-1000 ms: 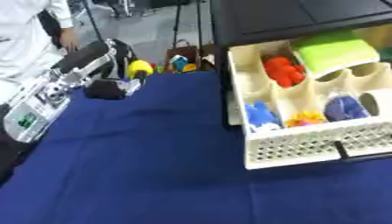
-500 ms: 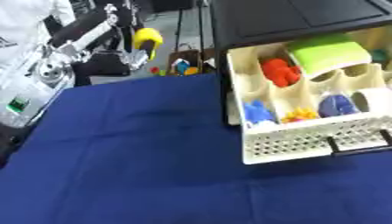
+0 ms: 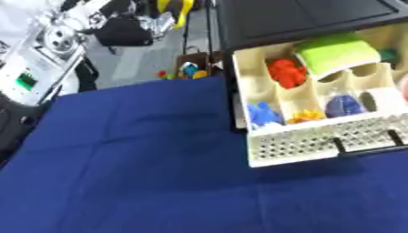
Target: Pick up objects from table and place into drawer.
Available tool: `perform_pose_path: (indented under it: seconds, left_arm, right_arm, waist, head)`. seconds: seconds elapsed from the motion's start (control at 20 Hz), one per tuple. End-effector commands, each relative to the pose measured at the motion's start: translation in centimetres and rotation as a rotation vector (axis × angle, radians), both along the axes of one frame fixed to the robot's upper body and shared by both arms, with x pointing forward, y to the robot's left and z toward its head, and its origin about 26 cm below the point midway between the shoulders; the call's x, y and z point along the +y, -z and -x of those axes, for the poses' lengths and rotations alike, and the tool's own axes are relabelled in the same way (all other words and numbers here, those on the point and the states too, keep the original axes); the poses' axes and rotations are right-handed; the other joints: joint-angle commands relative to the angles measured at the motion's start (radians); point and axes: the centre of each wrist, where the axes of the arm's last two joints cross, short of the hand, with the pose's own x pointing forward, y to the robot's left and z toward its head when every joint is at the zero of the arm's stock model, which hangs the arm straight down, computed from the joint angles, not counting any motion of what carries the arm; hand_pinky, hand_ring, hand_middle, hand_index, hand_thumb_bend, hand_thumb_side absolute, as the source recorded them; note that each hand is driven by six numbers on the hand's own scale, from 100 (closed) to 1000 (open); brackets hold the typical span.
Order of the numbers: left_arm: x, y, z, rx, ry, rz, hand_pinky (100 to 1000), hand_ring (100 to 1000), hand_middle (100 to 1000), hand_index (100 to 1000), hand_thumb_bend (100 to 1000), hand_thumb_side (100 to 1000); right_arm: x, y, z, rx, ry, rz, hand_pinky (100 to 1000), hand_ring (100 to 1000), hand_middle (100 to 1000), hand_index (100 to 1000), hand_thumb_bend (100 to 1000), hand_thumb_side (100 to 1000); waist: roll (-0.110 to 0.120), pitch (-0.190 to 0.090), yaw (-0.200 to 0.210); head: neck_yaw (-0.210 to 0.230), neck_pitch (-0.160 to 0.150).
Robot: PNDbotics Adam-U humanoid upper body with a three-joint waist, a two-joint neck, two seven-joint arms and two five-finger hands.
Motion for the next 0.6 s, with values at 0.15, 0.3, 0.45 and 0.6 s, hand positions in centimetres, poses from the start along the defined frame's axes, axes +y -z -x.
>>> perform_pose_path:
  seconds: [0.15,0.3,0.45,0.6]
  left_arm:
    - [-1.0,-1.0,-0.6,0.012,0.042,0.026,207,413,499,592,100,524]
    - [-1.3,-0.9,-1.3,0.041,0.062,0.041,205,412,499,593,100,525]
    - [-1.6,-1.1,-1.8,0.051,0.076,0.050,203,410,497,592,100,526]
    - [-2.2,-1.3,-2.4,0.068,0.108,0.078,198,404,493,590,100,529]
  right_arm:
    - [0.2,-1.3,0.2,-0.083,-0.033,0.013,634,693,621,756,100,1000]
    - [0.3,-1.6,0.3,-0.091,-0.034,0.016,634,694,622,756,100,1000]
    - [0.4,-1.8,0.2,-0.096,-0.040,0.019,635,695,621,757,100,1000]
    - [0.5,-2.0,0.2,-0.102,-0.048,0.022,635,695,622,757,100,1000]
  waist:
    - [0.003,-0.015,-0.015]
    - [0.016,-0.014,-0.028]
    - [0.027,-0.012,-0.040]
    - [0.037,-0.009,-0.053]
  head:
    - [0.035,-0.002]
    - [0.043,-0.007]
    - [0.050,-0.010]
    - [0.056,-0.008]
